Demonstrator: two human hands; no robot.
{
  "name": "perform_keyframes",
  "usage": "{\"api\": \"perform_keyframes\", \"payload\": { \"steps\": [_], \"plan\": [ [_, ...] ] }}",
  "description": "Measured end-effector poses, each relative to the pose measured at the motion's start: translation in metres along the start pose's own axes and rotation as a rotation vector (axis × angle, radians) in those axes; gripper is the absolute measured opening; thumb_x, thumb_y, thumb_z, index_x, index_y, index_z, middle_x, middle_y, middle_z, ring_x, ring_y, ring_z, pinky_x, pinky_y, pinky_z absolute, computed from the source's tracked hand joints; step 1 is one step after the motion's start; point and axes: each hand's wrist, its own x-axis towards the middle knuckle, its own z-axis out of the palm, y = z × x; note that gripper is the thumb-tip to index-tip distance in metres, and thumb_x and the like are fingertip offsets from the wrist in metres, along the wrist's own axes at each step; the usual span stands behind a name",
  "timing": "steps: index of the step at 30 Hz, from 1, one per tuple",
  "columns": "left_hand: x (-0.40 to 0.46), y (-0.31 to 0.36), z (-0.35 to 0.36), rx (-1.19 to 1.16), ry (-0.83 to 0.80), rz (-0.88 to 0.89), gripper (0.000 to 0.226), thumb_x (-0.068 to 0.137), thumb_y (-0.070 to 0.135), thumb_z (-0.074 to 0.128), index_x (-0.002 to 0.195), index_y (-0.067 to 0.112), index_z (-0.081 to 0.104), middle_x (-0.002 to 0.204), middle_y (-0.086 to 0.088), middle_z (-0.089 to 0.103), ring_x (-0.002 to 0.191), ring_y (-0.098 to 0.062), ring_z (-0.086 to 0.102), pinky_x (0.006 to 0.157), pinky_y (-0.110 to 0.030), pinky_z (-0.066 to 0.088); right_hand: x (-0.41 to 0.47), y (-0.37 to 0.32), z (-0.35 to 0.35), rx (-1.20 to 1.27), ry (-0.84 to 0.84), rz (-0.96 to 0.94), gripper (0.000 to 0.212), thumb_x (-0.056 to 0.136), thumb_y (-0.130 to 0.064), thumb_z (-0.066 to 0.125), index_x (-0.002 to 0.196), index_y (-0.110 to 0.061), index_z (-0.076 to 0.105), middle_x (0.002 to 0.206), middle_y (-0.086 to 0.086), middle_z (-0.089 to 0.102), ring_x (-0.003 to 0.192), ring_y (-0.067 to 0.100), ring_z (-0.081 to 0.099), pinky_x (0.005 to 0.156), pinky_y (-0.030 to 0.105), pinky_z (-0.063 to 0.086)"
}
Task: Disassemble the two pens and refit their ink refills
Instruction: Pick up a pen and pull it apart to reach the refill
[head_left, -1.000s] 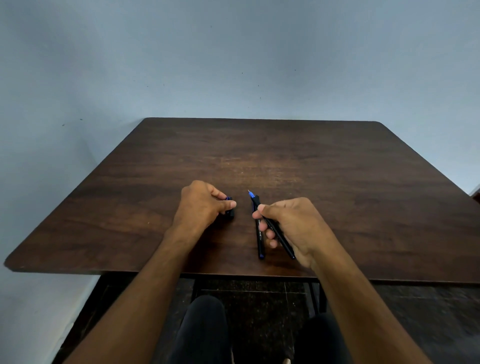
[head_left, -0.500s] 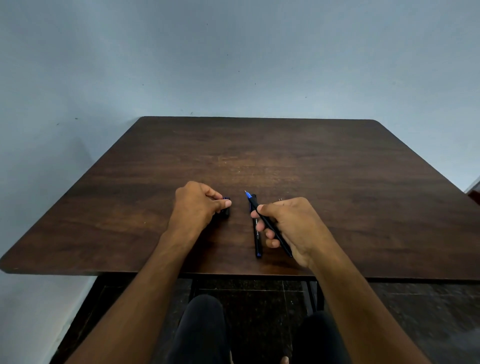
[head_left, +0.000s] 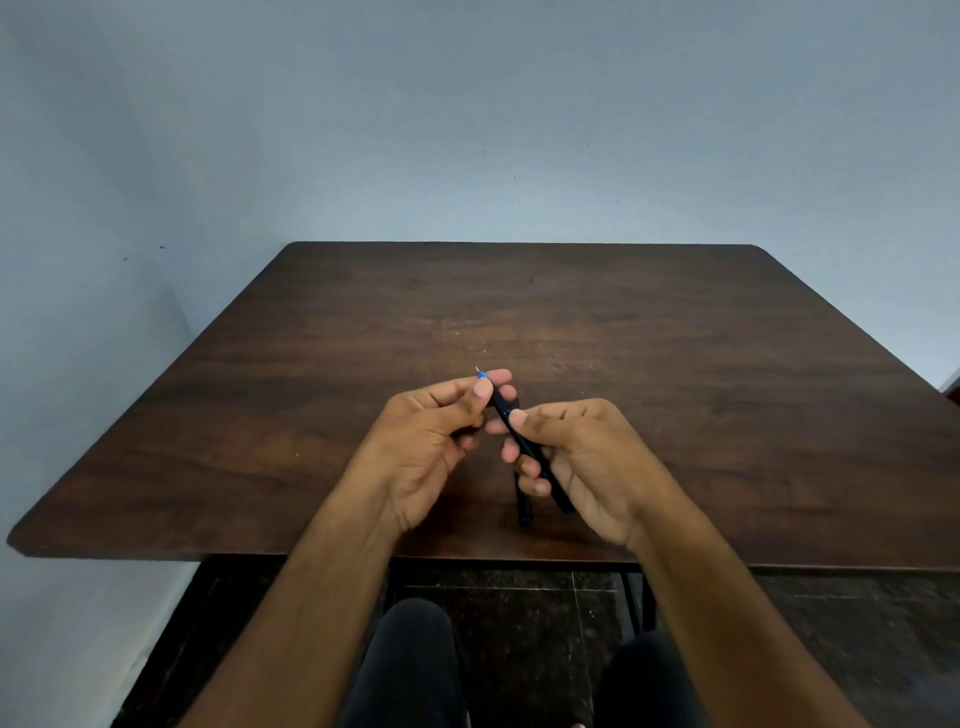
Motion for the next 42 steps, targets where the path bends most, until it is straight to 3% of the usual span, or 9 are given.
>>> {"api": "perform_keyframes", "payload": {
  "steps": [10, 15, 18, 20, 24, 32, 37, 39, 42],
  "plan": [
    [0.001, -0.004, 0.007, -0.02, 0.17, 0.078, 0.026, 0.069, 0.024, 0.078, 0.089, 0.008, 0.08, 0.086, -0.01, 0.077, 0.067, -0.017, 0.043, 0.066, -0.026, 0.04, 0.004, 0.007, -0.005, -0.151, 0.032, -0.158, 0.023, 0.1, -0.007, 0.061, 0.089, 0.006, 0.077, 0.061, 0.007, 0.06, 0.05, 0.01, 0.046, 0.043, 0.021, 0.036],
    [0.005, -0.009, 0.008, -0.063, 0.243, 0.04, 0.036, 0.054, 0.036, 0.089, 0.07, 0.01, 0.071, 0.06, -0.002, 0.049, 0.056, -0.013, 0.039, 0.057, -0.024, 0.038, 0.004, 0.007, -0.006, -0.259, 0.054, -0.2, 0.02, 0.099, -0.01, 0.064, 0.087, -0.002, 0.079, 0.062, 0.005, 0.062, 0.049, 0.007, 0.048, 0.044, 0.019, 0.039],
    [0.004, -0.008, 0.006, 0.001, 0.122, 0.024, 0.035, 0.06, 0.044, 0.085, 0.072, 0.016, 0.068, 0.066, -0.001, 0.057, 0.063, -0.012, 0.049, 0.067, -0.026, 0.041, 0.004, 0.007, -0.007, -0.275, 0.061, -0.209, 0.021, 0.099, -0.011, 0.064, 0.088, -0.002, 0.08, 0.062, 0.005, 0.063, 0.051, 0.008, 0.048, 0.044, 0.019, 0.039],
    [0.001, -0.006, 0.004, 0.035, 0.007, 0.018, 0.038, 0.069, 0.045, 0.079, 0.094, 0.017, 0.076, 0.088, 0.002, 0.074, 0.072, -0.009, 0.058, 0.077, -0.028, 0.04, 0.005, 0.007, -0.007, -0.283, 0.074, -0.217, 0.022, 0.099, -0.011, 0.064, 0.088, -0.002, 0.08, 0.063, 0.005, 0.063, 0.051, 0.009, 0.048, 0.044, 0.02, 0.039],
    [-0.001, -0.004, 0.002, 0.003, -0.065, 0.04, 0.034, 0.089, 0.023, 0.063, 0.121, 0.013, 0.069, 0.119, -0.004, 0.074, 0.078, -0.006, 0.059, 0.071, -0.024, 0.038, 0.006, 0.007, -0.009, -0.28, 0.092, -0.212, 0.021, 0.099, -0.01, 0.064, 0.09, 0.001, 0.079, 0.064, 0.007, 0.062, 0.052, 0.011, 0.047, 0.044, 0.02, 0.038],
    [0.004, -0.004, 0.006, -0.038, 0.126, 0.038, 0.023, 0.067, 0.027, 0.083, 0.083, 0.011, 0.078, 0.089, -0.006, 0.076, 0.065, -0.009, 0.048, 0.057, -0.021, 0.038, 0.007, 0.007, -0.008, -0.274, 0.059, -0.194, 0.021, 0.099, -0.013, 0.065, 0.088, -0.004, 0.08, 0.064, 0.006, 0.065, 0.05, 0.009, 0.051, 0.045, 0.021, 0.041],
    [0.007, -0.004, 0.012, -0.002, 0.14, 0.034, 0.035, 0.057, 0.041, 0.086, 0.065, 0.019, 0.061, 0.057, 0.006, 0.059, 0.061, -0.011, 0.046, 0.057, -0.024, 0.034, 0.006, 0.007, -0.007, -0.277, 0.052, -0.201, 0.021, 0.099, -0.013, 0.065, 0.089, -0.004, 0.08, 0.065, 0.006, 0.065, 0.051, 0.01, 0.051, 0.045, 0.021, 0.041],
    [0.004, -0.002, 0.01, 0.038, 0.05, 0.028, 0.033, 0.063, 0.048, 0.082, 0.073, 0.019, 0.07, 0.068, 0.004, 0.066, 0.066, -0.01, 0.053, 0.067, -0.026, 0.038, 0.006, 0.006, -0.008, -0.281, 0.063, -0.209, 0.021, 0.099, -0.013, 0.065, 0.089, -0.005, 0.081, 0.064, 0.005, 0.066, 0.051, 0.01, 0.051, 0.044, 0.021, 0.042],
    [0.001, 0.001, 0.001, 0.071, -0.062, 0.01, 0.034, 0.086, 0.04, 0.068, 0.113, 0.02, 0.075, 0.115, 0.004, 0.075, 0.088, -0.009, 0.056, 0.082, -0.032, 0.039, 0.007, 0.005, -0.011, -0.286, 0.089, -0.213, 0.02, 0.099, -0.013, 0.064, 0.09, -0.005, 0.081, 0.065, 0.006, 0.066, 0.052, 0.012, 0.051, 0.044, 0.021, 0.042]
  ]
}}
